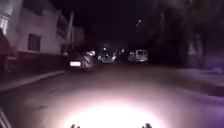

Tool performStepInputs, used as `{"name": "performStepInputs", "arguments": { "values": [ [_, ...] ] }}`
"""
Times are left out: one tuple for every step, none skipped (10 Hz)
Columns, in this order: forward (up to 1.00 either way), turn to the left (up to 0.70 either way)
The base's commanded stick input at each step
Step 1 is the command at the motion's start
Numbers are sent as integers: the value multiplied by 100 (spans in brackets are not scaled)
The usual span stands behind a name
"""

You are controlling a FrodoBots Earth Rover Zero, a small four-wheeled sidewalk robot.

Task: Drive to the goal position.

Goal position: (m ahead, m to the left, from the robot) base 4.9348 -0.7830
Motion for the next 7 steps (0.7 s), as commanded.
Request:
{"name": "performStepInputs", "arguments": {
  "values": [
    [85, 0],
    [85, 0],
    [85, 0],
    [85, 0],
    [85, 0],
    [85, 0],
    [85, 0]
  ]
}}
